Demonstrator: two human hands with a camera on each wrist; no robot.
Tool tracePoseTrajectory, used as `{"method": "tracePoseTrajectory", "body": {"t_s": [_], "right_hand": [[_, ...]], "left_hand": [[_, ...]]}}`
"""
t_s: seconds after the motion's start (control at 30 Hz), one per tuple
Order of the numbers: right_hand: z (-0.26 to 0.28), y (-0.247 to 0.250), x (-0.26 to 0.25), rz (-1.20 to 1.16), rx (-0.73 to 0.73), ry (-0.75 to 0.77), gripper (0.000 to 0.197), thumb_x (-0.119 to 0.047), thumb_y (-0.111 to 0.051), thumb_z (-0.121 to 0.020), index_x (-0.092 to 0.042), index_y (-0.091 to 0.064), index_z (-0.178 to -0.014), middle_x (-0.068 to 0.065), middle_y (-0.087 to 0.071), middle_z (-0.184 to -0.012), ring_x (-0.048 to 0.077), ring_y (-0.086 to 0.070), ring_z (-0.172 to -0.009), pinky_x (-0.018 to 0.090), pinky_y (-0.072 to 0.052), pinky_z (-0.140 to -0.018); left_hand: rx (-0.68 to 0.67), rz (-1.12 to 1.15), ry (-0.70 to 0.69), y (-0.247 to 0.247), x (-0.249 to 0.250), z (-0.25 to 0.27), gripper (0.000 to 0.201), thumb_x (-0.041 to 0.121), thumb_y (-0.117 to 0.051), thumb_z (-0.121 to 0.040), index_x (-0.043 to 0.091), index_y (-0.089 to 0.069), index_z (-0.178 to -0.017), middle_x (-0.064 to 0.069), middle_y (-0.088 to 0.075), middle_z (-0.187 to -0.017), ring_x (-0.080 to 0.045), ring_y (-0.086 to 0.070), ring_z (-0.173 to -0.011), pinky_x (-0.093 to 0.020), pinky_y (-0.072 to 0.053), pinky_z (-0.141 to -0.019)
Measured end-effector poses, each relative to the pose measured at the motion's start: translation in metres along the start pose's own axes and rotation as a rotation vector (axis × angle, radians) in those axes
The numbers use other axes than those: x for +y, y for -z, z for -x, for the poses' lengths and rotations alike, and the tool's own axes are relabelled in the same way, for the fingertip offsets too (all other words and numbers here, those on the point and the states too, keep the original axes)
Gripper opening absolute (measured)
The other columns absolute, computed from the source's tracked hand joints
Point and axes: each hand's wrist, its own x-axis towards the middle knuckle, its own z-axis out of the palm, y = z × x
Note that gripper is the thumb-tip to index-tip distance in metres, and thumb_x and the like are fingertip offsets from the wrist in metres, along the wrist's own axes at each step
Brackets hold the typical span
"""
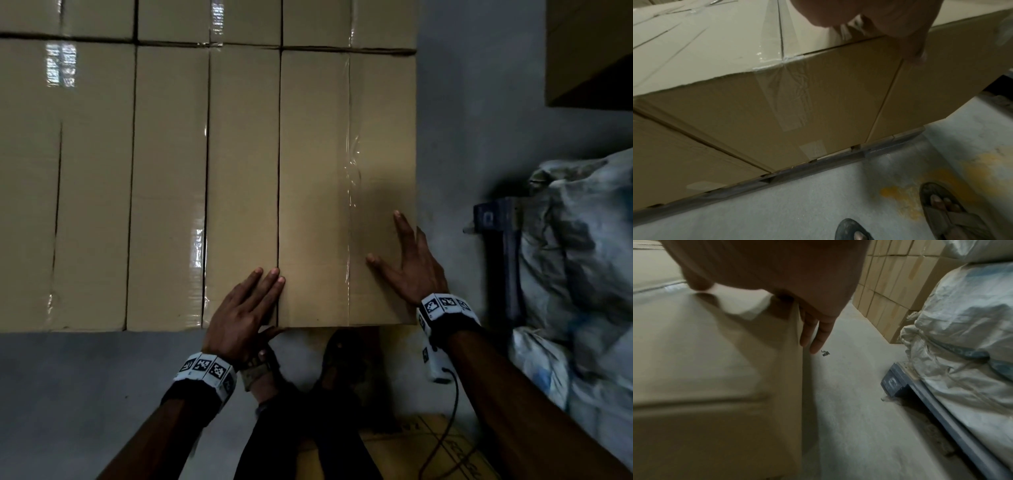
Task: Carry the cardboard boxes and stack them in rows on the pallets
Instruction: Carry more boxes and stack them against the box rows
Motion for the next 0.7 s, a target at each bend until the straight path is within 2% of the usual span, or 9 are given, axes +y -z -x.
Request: {"method": "tracePoseTrajectory", "body": {"t_s": [0.13, 0.27, 0.33, 0.4, 0.47, 0.57, 0.7], "right_hand": [[0.004, -0.005, -0.010, -0.055, 0.038, -0.078, 0.093, -0.074, -0.056, -0.088, -0.057, 0.004, -0.156, 0.003, -0.005, -0.171, 0.037, -0.032, -0.149, 0.058, -0.039, -0.110], [0.014, -0.011, -0.025, -0.166, 0.108, -0.178, 0.095, -0.059, -0.063, -0.093, -0.041, 0.000, -0.162, 0.001, -0.002, -0.172, 0.030, -0.020, -0.155, 0.052, -0.028, -0.119], [0.024, -0.010, -0.033, -0.188, 0.126, -0.225, 0.096, -0.055, -0.065, -0.093, -0.037, -0.001, -0.163, 0.003, -0.004, -0.172, 0.031, -0.021, -0.154, 0.052, -0.028, -0.121], [0.041, -0.002, -0.043, -0.197, 0.143, -0.260, 0.097, -0.053, -0.067, -0.093, -0.035, -0.003, -0.163, 0.005, -0.007, -0.171, 0.033, -0.024, -0.153, 0.053, -0.029, -0.120], [0.061, 0.010, -0.055, -0.186, 0.131, -0.270, 0.098, -0.050, -0.068, -0.093, -0.033, -0.003, -0.163, 0.005, -0.007, -0.171, 0.034, -0.024, -0.152, 0.053, -0.030, -0.120], [0.096, 0.037, -0.072, -0.174, 0.110, -0.261, 0.095, -0.046, -0.069, -0.093, -0.031, -0.007, -0.163, 0.005, -0.007, -0.171, 0.034, -0.025, -0.151, 0.051, -0.033, -0.118], [0.148, 0.077, -0.094, -0.224, 0.094, -0.242, 0.093, -0.044, -0.070, -0.092, -0.031, -0.012, -0.163, 0.003, -0.008, -0.170, 0.031, -0.024, -0.152, 0.050, -0.033, -0.117]], "left_hand": [[-0.016, 0.000, 0.023, 0.005, 0.005, -0.001, 0.094, 0.045, -0.083, -0.081, 0.012, -0.039, -0.157, -0.004, -0.031, -0.166, -0.029, -0.029, -0.153, -0.047, -0.039, -0.117], [-0.109, 0.017, 0.076, 0.015, 0.009, -0.003, 0.100, 0.040, -0.086, -0.077, 0.015, -0.035, -0.159, -0.002, -0.027, -0.167, -0.028, -0.028, -0.153, -0.048, -0.043, -0.114], [-0.190, 0.031, 0.111, 0.028, 0.016, -0.005, 0.102, 0.041, -0.081, -0.083, 0.020, -0.021, -0.163, 0.001, -0.015, -0.169, -0.025, -0.020, -0.155, -0.049, -0.042, -0.115], [-0.321, 0.037, 0.163, 0.045, 0.024, -0.008, 0.104, 0.049, -0.070, -0.091, 0.027, 0.001, -0.163, 0.006, 0.004, -0.170, -0.022, -0.007, -0.157, -0.046, -0.033, -0.121], [-0.431, 0.047, 0.222, 0.067, 0.034, -0.010, 0.104, 0.055, -0.063, -0.094, 0.028, 0.011, -0.163, 0.006, 0.011, -0.170, -0.022, -0.007, -0.158, -0.043, -0.030, -0.122], [-0.508, 0.101, 0.305, 0.108, 0.051, -0.005, 0.098, 0.056, -0.060, -0.096, 0.024, 0.004, -0.164, 0.004, 0.003, -0.172, -0.024, -0.020, -0.155, -0.041, -0.032, -0.120], [-0.474, 0.211, 0.408, 0.167, 0.074, 0.012, 0.084, 0.052, -0.059, -0.098, 0.021, -0.017, -0.164, -0.003, -0.022, -0.169, -0.025, -0.032, -0.150, -0.036, -0.032, -0.120]]}}
